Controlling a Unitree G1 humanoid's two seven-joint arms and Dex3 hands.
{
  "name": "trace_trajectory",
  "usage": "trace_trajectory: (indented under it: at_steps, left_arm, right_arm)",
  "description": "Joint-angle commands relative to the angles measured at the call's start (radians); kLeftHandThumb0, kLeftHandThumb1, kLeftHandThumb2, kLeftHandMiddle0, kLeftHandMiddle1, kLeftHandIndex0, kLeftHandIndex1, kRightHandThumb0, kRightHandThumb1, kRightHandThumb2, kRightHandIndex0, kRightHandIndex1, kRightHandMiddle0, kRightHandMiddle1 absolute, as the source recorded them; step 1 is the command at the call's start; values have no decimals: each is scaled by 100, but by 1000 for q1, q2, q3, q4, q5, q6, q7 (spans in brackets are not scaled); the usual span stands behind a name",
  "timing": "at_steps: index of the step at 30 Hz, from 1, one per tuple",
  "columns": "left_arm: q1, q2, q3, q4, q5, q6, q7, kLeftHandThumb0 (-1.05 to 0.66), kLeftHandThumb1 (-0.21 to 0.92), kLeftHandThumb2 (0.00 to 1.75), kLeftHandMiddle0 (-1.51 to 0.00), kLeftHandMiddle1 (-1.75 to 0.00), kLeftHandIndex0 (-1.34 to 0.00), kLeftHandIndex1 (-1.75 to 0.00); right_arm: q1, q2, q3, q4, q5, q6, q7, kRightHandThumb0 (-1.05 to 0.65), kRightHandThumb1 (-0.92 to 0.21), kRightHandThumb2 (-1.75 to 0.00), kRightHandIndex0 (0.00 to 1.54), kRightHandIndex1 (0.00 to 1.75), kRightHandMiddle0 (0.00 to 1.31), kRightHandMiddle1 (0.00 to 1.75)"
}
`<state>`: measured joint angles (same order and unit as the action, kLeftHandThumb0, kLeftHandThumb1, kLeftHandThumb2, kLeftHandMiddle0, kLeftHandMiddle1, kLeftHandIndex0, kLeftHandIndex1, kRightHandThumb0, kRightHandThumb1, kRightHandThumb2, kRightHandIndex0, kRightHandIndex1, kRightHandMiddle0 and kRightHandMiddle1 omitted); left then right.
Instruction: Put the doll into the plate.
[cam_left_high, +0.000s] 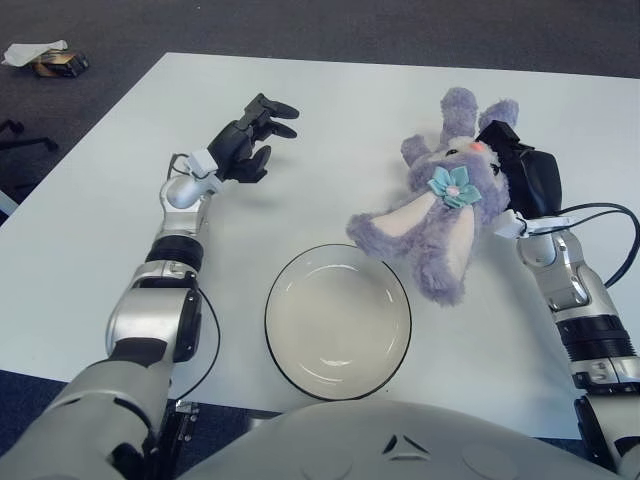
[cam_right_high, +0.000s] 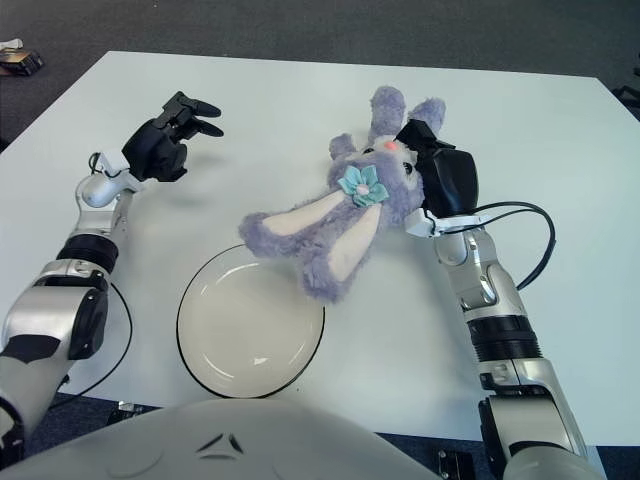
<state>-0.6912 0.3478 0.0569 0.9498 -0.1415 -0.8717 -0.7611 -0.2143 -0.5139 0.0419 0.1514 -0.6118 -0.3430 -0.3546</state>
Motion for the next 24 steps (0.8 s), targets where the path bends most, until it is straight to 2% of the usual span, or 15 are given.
trace_trajectory:
  at_steps: [1,4,6,11,17,21,24]
  left_arm:
    - [-5,56,-19,-38,-6,-17,-85,-83,84,74,-8,-131,0,-126]
    - [-2,81,-33,-69,-7,1,-135,-85,82,74,-6,-131,0,-121]
    - [24,119,-57,-157,-1,48,-175,-86,81,72,-5,-131,0,-118]
    - [94,180,-102,-355,23,167,-213,-89,81,64,-1,-111,0,-103]
    - [176,242,-148,-560,73,311,-217,-90,80,60,0,-88,0,-86]
    - [219,263,-157,-632,114,335,-194,-90,79,57,0,-73,0,-74]
    - [257,283,-158,-670,153,308,-175,-92,81,50,0,-66,0,-67]
  right_arm:
    - [6,10,-14,-12,14,10,8,0,-10,-158,78,175,54,175]
    - [8,14,-17,-20,15,17,12,0,-10,-158,78,175,54,175]
    - [10,20,-22,-27,24,29,20,0,-9,-159,79,175,54,175]
    - [10,30,-34,-41,26,50,29,0,-3,-165,83,175,59,175]
    - [4,37,-44,-61,23,79,34,0,-3,-165,83,175,59,175]
    - [-1,43,-50,-70,29,94,39,0,-3,-165,83,175,59,175]
    - [-3,49,-56,-79,33,112,46,0,-3,-165,83,175,59,175]
